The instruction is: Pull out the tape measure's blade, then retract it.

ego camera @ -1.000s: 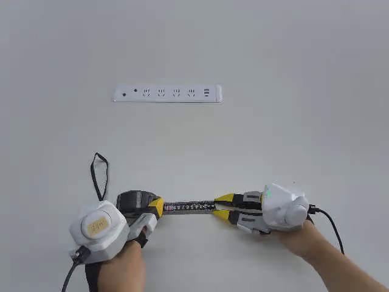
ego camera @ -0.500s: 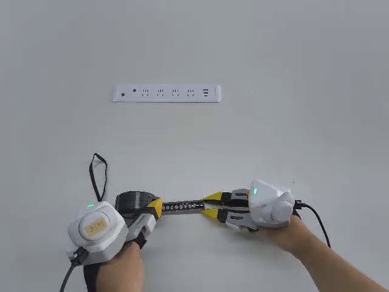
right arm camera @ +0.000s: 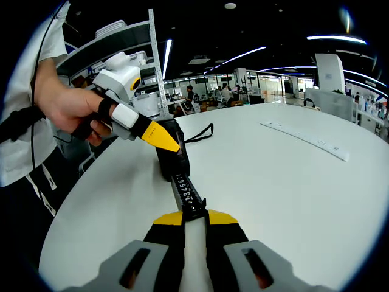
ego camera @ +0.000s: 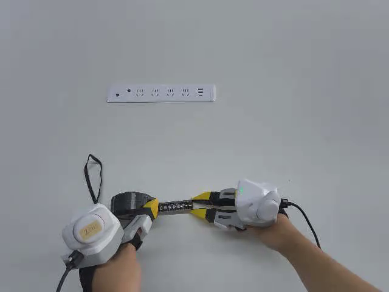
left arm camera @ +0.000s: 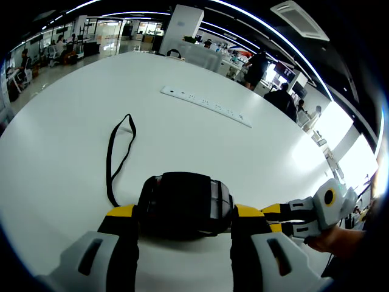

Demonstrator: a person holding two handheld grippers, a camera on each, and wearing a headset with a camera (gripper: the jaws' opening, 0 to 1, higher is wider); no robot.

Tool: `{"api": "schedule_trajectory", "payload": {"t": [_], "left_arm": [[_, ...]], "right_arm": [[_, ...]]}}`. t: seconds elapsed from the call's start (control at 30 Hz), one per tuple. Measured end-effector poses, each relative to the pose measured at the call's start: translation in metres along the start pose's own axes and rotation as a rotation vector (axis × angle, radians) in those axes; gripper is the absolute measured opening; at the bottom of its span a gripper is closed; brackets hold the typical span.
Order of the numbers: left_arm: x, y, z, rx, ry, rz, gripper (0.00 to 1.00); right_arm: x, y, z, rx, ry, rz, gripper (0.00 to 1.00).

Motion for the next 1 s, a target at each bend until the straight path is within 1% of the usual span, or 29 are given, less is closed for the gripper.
{"api": "schedule_trajectory", "payload": {"t": [0.23, 0.33, 0.6, 0.83, 1.0], "left_arm": [[0.010, -0.010, -0.004, 0.002, 0.000, -0.001, 0.58], [0.005, -0.007, -0.001, 0.001, -0.001, -0.002, 0.58], [0.001, -0.002, 0.003, 0.000, 0.000, -0.002, 0.58], [0.000, -0.001, 0.003, 0.001, -0.002, -0.005, 0.58], [-0.002, 0.000, 0.003, 0.003, -0.004, -0.007, 0.58]], "right_arm": [[0.004, -0.006, 0.000, -0.005, -0.006, -0.005, 0.10], [0.005, -0.007, 0.001, -0.005, -0.009, -0.006, 0.10], [0.007, -0.011, 0.002, -0.003, -0.008, -0.012, 0.10], [0.011, -0.014, 0.003, -0.006, -0.005, -0.019, 0.10], [0.015, -0.021, 0.005, -0.008, 0.002, -0.023, 0.10]]}}
Point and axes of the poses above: the centre of the closed fingertips' face, and the gripper's own axes: y roughly backward along the fingers, x roughly to its left, z roughly out of its top, the point moved 1 cm from there along y, roughly backward along the fingers, and after that the axes turned 7 degrees about -z, right-handed, at the moved point
